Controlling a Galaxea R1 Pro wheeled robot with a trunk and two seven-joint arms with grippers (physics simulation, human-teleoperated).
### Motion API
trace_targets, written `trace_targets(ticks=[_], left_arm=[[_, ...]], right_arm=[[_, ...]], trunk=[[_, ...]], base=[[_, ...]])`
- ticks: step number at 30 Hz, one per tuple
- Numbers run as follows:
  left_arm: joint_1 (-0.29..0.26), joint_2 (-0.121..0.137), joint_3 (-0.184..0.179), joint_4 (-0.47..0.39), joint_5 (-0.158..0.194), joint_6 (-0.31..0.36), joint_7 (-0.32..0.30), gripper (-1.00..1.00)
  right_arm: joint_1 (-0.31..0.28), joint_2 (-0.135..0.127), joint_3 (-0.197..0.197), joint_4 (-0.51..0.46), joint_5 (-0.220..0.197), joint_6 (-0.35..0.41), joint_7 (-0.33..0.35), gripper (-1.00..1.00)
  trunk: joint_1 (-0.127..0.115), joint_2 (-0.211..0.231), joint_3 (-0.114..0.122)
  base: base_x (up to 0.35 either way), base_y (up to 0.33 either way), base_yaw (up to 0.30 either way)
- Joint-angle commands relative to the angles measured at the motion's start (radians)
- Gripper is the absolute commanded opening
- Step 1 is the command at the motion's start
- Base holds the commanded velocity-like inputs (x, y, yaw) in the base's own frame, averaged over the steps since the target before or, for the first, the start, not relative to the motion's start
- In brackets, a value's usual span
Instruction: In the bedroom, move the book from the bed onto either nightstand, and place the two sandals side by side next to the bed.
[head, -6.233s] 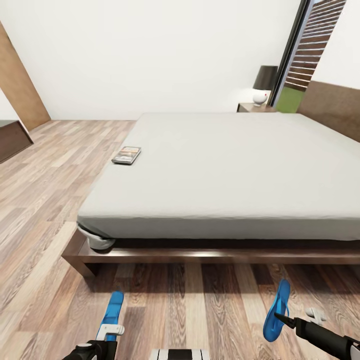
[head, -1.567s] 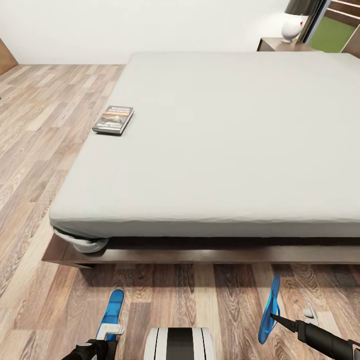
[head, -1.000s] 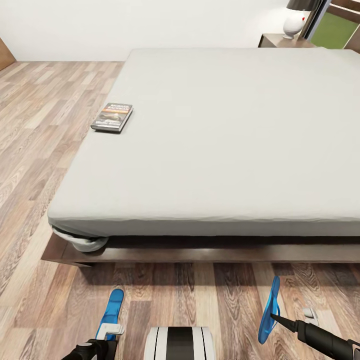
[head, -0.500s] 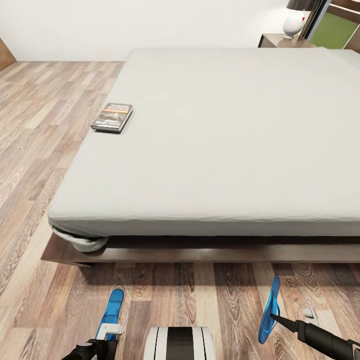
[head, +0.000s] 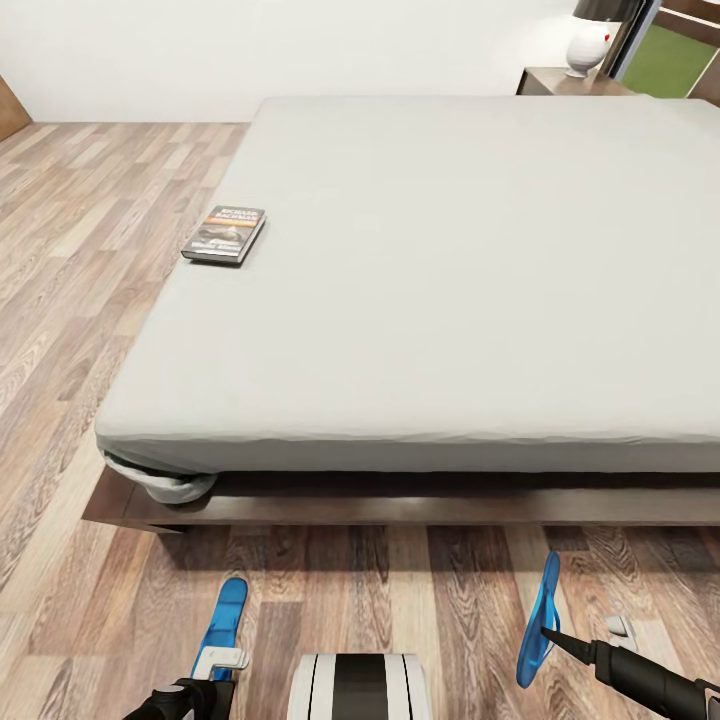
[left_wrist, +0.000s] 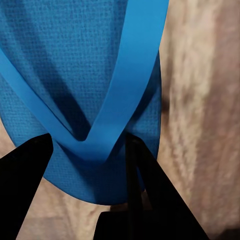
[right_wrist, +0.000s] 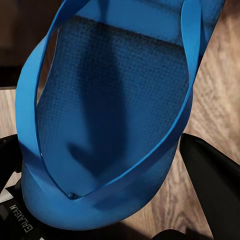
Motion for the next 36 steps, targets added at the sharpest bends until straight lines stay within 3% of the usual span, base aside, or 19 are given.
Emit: trace_targets(ticks=[1, 4, 5, 36], left_arm=[[0.001, 0.001, -0.01, 0.0, 0.017, 0.005, -0.001, -1.0], [0.001, 0.001, -0.01, 0.0, 0.017, 0.005, -0.001, -1.0], [0.001, 0.001, -0.01, 0.0, 0.017, 0.005, -0.001, 1.0], [0.001, 0.001, -0.01, 0.0, 0.017, 0.005, -0.001, 1.0]], right_arm=[[-0.001, 0.0, 0.008, 0.003, -0.009, 0.003, 0.004, -1.0], [-0.001, 0.0, 0.008, 0.003, -0.009, 0.003, 0.004, -1.0], [-0.001, 0.0, 0.008, 0.003, -0.009, 0.003, 0.004, -1.0], [-0.001, 0.0, 0.008, 0.003, -0.009, 0.003, 0.004, -1.0]], trunk=[[0.0, 0.0, -0.001], [0.0, 0.0, -0.001], [0.0, 0.0, -0.001], [0.0, 0.0, -0.001]], base=[[0.0, 0.0, 0.0], [0.0, 0.0, 0.0], [0.0, 0.0, 0.0], [0.0, 0.0, 0.0]])
